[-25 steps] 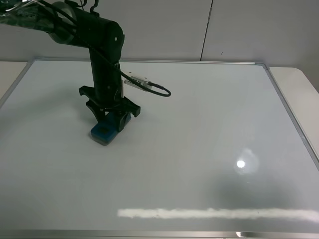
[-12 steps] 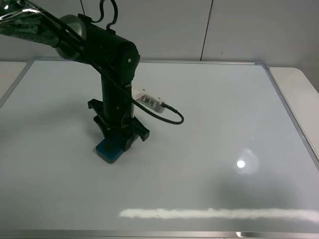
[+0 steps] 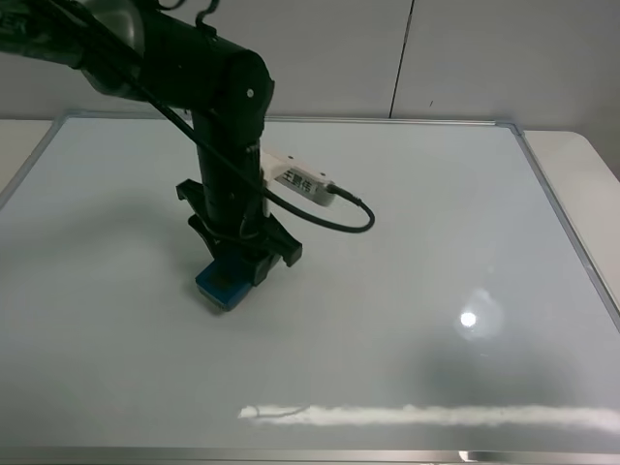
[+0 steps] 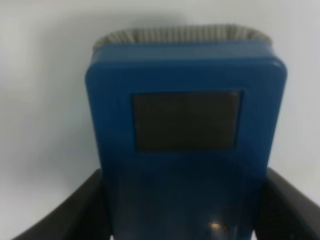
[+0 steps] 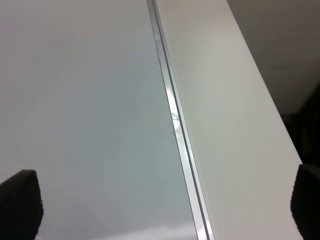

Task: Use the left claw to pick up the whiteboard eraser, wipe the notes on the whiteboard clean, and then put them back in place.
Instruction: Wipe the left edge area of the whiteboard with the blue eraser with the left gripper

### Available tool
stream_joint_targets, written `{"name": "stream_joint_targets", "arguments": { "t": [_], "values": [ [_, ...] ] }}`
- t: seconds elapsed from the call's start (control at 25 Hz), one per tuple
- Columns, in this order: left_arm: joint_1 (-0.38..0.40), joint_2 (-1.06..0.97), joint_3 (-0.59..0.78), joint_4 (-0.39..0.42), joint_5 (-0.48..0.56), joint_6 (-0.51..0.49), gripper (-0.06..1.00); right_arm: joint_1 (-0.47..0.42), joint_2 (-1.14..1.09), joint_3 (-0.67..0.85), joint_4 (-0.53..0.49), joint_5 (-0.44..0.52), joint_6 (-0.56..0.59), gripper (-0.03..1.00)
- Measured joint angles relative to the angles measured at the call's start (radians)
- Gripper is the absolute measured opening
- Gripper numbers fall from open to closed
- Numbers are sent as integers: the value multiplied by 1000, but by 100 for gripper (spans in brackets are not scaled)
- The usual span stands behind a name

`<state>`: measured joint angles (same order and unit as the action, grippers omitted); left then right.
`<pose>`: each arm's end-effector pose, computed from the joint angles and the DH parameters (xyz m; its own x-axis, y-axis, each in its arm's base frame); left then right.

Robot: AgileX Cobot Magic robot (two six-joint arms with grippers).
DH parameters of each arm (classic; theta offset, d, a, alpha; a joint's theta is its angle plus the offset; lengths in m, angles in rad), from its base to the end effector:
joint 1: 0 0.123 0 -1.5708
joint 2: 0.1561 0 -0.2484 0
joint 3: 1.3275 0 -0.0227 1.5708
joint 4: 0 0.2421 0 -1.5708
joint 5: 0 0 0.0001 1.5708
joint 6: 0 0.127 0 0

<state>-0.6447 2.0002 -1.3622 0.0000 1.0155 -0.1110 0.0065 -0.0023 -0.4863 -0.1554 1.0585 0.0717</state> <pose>0.2845 -0.2139 0.0957 -0.8609 0.5087 -0.0045 0.5087 0.8609 -0.0005 0.0571 -0.0168 0.2540 -0.4601 -0.0079 -0.8878 0.1111 0.9916 -0.0664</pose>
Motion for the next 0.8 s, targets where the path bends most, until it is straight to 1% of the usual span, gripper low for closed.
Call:
{"name": "stream_joint_targets", "arguments": {
  "t": [0.2, 0.24, 0.4, 0.56, 0.68, 0.8],
  "values": [
    [209, -81, 0, 10, 31, 0, 56, 0, 0, 0, 0, 0, 0, 99],
    [264, -90, 0, 11, 36, 0, 56, 0, 0, 0, 0, 0, 0, 99],
    [422, -99, 0, 14, 43, 0, 56, 0, 0, 0, 0, 0, 0, 99],
    [522, -100, 0, 6, 33, 13, 56, 0, 0, 0, 0, 0, 0, 99],
    [578, -100, 0, -10, 25, 17, 56, 0, 0, 0, 0, 0, 0, 99],
    [615, -100, 0, -11, 25, 19, 56, 0, 0, 0, 0, 0, 0, 99]
  ]
}}
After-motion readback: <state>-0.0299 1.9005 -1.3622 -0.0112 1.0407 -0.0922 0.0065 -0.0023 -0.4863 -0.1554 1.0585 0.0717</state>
